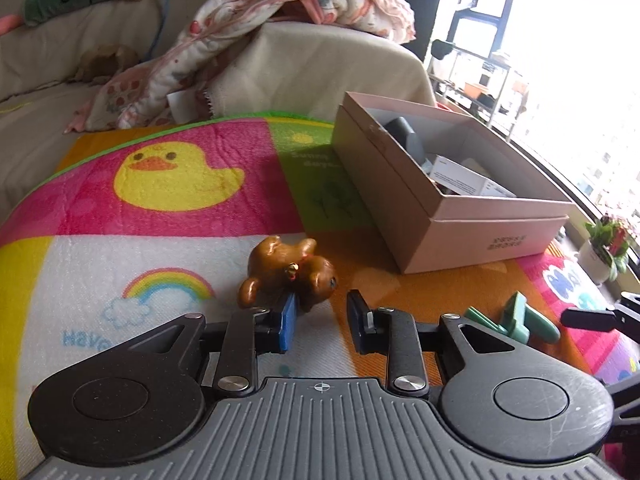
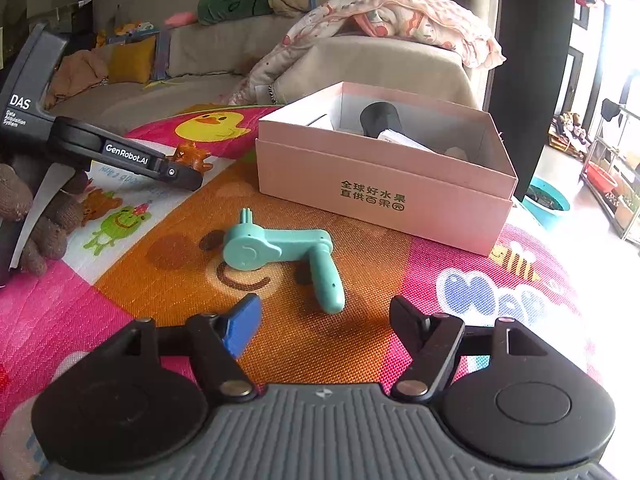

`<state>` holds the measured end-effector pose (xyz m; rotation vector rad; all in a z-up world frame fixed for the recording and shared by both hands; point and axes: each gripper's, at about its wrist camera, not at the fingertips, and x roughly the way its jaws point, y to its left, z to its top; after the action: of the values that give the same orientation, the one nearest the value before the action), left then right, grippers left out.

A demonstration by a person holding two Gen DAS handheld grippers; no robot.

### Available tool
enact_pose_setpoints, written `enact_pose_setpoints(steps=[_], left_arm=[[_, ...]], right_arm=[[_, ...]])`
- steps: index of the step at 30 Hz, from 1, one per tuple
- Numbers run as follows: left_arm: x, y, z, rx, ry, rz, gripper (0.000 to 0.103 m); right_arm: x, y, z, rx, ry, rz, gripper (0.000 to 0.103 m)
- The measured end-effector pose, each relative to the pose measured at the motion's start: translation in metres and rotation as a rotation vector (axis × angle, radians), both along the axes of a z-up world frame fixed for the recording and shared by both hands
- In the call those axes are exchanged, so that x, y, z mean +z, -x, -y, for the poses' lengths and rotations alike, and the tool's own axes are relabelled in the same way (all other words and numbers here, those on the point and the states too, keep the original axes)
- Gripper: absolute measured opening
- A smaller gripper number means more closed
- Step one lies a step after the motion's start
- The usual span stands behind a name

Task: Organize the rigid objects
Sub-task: 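Lower the left tool to the orange toy animal and grasp it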

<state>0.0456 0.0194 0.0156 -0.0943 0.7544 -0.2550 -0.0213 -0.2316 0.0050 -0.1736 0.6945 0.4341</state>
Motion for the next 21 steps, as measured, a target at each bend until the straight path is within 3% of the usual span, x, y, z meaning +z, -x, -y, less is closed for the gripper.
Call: enact_pose_setpoints(steps=[13, 18, 21], left_arm=[[0.0, 0.01, 0.018, -0.051, -0.073, -0.007, 0.03], [-0.002, 0.015, 0.031, -0.101, -0.124, 0.014, 0.044], [-0.001, 0.018, 0.034, -0.137, -0.119, 0.013, 0.045]], right_arm=[[-0.001, -0.003, 0.002, -0.004, -0.016, -0.02, 0.079], [-0.001, -0.003, 0.002, -0.003, -0.016, -0.02, 0.079], [-0.001, -0.003, 0.002, -0.003, -0.017, -0.02, 0.08]])
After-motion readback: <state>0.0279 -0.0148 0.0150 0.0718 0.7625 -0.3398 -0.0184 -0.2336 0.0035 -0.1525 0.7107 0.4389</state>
